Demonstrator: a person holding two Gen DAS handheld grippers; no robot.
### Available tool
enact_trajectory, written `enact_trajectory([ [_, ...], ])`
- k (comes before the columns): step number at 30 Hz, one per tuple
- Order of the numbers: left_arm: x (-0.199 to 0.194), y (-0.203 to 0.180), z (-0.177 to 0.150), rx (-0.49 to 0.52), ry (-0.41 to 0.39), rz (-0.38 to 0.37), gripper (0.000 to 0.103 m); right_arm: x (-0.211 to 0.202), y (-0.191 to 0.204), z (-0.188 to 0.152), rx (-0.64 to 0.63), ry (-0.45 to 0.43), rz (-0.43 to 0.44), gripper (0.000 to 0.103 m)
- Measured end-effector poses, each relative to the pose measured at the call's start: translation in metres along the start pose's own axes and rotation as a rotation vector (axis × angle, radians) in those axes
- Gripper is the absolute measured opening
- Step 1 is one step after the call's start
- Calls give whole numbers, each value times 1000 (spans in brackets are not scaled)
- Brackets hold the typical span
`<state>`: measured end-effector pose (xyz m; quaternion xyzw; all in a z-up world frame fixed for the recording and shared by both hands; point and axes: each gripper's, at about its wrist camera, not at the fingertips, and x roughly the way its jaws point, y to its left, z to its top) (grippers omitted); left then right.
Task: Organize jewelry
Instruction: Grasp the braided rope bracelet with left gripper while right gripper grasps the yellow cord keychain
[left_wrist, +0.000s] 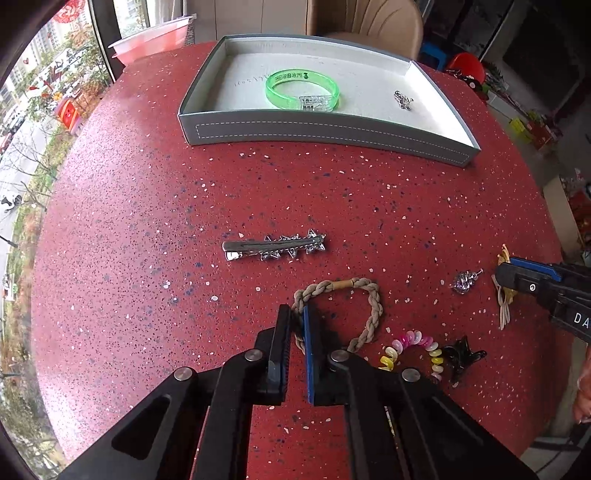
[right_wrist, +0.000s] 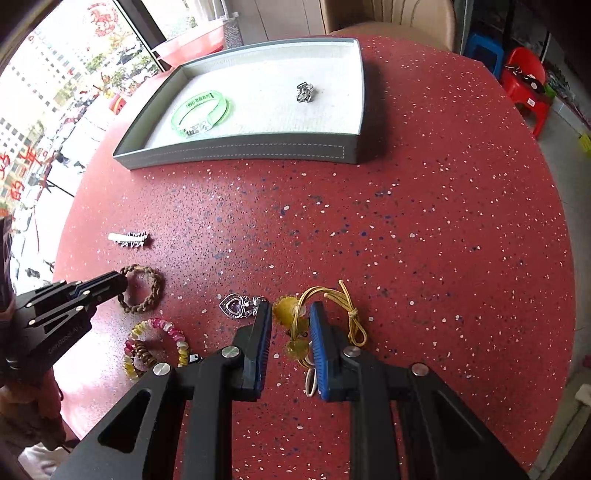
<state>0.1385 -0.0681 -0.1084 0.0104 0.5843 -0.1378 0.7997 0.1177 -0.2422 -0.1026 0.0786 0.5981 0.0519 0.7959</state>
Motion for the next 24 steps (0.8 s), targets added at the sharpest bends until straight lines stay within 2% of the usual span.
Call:
enact_trajectory([
  [7,-15,19,0,-31,-36,-38,25,-17,-10,1,77,-51,53,23],
  [24,-51,24,17,-56,-111,-74,25,-34,-9,27,81,-81,124,23],
])
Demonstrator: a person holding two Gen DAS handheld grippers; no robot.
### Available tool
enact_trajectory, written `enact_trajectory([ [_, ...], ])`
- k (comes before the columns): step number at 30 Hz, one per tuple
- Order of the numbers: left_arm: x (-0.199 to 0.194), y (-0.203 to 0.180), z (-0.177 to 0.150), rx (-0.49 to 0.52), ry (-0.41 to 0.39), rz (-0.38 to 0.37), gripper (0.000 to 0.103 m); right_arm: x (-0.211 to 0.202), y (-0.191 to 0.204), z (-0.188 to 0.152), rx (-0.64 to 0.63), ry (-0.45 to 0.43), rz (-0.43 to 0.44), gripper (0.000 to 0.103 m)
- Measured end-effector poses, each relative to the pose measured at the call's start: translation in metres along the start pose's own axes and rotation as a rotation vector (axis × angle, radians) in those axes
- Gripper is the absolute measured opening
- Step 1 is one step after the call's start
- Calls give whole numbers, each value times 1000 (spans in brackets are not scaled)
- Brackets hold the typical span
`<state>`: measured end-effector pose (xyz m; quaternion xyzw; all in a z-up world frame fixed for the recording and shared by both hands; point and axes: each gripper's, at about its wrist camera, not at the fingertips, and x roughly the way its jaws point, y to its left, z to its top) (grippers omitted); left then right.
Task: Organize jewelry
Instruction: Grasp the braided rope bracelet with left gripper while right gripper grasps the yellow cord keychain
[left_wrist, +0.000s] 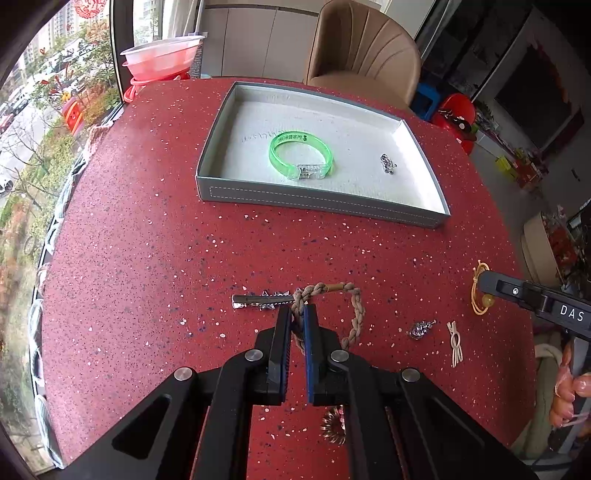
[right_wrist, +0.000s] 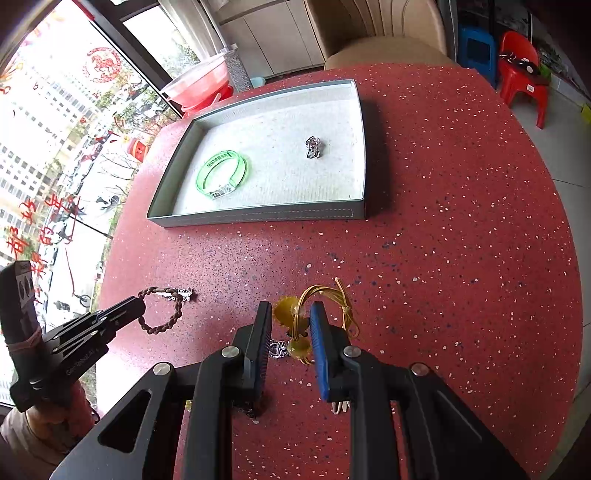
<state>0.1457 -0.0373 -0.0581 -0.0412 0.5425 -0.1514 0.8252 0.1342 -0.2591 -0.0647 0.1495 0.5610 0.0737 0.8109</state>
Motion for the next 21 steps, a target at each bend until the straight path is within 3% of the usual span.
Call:
enact_trajectory([
  [21,-7,-7,42,-7,-62,-22,25,-6,9,47,-23,-43,43,23],
])
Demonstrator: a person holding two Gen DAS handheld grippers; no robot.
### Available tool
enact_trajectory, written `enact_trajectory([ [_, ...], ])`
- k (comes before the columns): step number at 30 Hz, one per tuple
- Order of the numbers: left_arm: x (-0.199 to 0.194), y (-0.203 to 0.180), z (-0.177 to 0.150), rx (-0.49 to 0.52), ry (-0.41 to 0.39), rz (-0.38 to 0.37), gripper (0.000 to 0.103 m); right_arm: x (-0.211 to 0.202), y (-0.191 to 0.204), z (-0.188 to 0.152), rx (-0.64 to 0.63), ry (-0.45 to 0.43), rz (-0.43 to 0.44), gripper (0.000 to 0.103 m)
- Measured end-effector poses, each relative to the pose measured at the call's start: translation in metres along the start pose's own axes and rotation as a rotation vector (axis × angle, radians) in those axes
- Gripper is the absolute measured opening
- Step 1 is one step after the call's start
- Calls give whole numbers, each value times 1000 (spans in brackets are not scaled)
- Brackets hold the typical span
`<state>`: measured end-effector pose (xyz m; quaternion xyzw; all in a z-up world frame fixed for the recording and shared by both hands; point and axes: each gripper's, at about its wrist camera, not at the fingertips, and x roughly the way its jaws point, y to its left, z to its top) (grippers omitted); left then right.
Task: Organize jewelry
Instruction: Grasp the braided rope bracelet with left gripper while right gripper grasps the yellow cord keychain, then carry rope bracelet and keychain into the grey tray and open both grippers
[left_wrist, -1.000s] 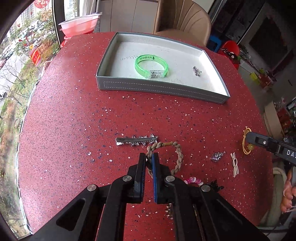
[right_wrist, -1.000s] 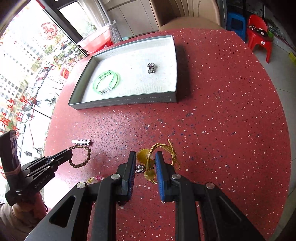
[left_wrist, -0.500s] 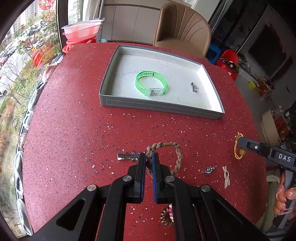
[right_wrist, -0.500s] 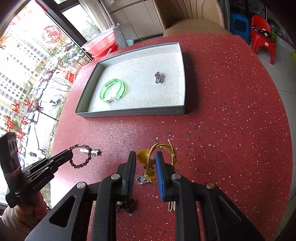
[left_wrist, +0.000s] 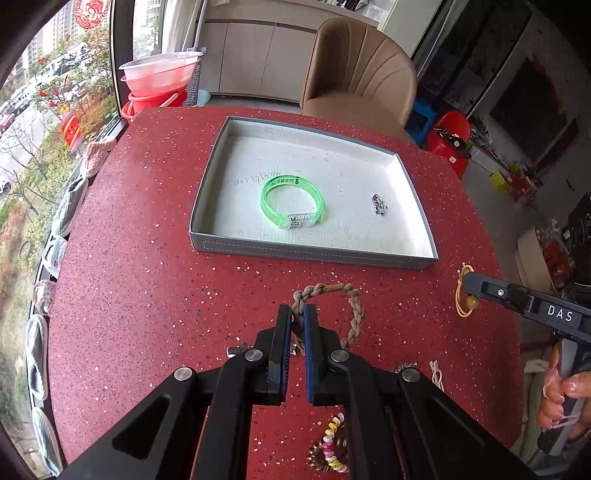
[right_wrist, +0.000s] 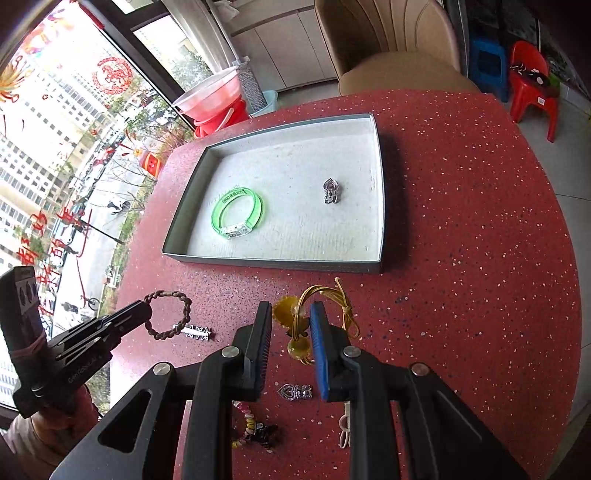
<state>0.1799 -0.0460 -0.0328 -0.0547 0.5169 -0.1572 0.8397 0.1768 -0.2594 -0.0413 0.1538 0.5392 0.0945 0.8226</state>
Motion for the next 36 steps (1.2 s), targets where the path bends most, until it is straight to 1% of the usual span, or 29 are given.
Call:
enact_trajectory([
  [10,0,3,29,-7,-32,-3,25,8,10,31,-20,-20,27,23],
  [23,15,8,71,-15,-65,9,25,28,5,66,-21,-5,55,23],
  [29,30,13,90,-22,-65,17,25,47,5,81,-29,16,79,23],
  [32,43,16,96,-38,-53,15,25,61,3,86,-15,37,99,23],
  [34,53,16,100,-53,-39,7,25,70,3,89,-16,46,98,23],
  [36,63,14,104,-47,-25,12,25,78,2,92,-19,56,94,23],
])
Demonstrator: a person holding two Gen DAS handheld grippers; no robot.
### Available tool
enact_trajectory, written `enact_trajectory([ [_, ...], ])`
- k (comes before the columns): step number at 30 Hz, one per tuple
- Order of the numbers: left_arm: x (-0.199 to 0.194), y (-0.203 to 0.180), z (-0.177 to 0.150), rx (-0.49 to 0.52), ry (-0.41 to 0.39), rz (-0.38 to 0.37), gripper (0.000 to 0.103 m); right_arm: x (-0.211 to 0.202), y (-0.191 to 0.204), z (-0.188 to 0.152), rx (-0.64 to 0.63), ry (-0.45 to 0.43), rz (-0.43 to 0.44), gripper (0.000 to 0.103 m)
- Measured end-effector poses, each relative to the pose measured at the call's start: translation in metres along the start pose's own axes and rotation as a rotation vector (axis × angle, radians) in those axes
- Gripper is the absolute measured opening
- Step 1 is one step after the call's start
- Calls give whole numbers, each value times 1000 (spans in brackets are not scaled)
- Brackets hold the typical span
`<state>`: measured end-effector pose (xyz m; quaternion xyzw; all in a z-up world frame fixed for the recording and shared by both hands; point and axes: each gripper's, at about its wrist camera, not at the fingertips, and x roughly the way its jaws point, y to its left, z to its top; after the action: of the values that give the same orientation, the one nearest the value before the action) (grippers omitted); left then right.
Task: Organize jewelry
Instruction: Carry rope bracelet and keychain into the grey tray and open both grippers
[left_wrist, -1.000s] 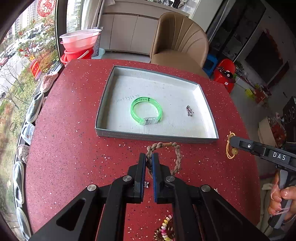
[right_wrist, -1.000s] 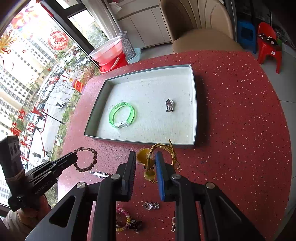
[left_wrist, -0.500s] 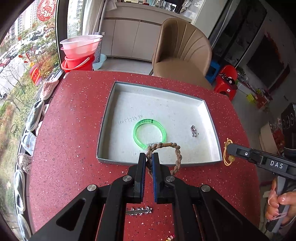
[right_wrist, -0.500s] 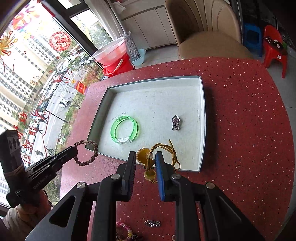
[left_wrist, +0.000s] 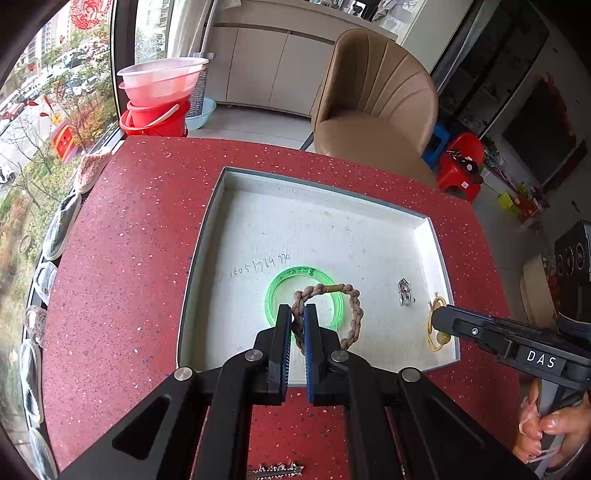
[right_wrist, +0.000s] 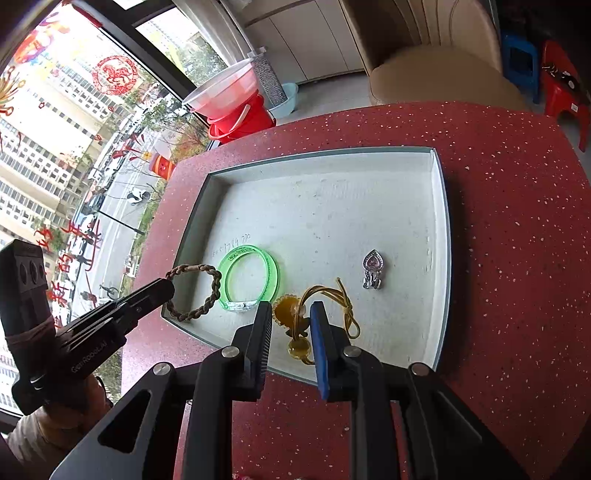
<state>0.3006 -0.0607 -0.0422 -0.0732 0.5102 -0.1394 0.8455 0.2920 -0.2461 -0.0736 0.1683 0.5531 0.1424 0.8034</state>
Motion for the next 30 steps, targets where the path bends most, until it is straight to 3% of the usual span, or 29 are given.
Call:
enact_trajectory([
  [17,62,0,0,71,81,189,25,45,-32,9,17,71,-126,23],
  [24,64,-7,0,140,60,246,25,49,-36,7,26,87,-138,24],
  [26,64,-9,0,157,61,263,25,49,-35,8,31,96,-129,27],
  [28,63,-12,-1,157,65,277,25,46,-36,8,39,91,-114,43],
  [30,61,-12,-1,143,64,273,25,43,-34,10,47,74,-98,51],
])
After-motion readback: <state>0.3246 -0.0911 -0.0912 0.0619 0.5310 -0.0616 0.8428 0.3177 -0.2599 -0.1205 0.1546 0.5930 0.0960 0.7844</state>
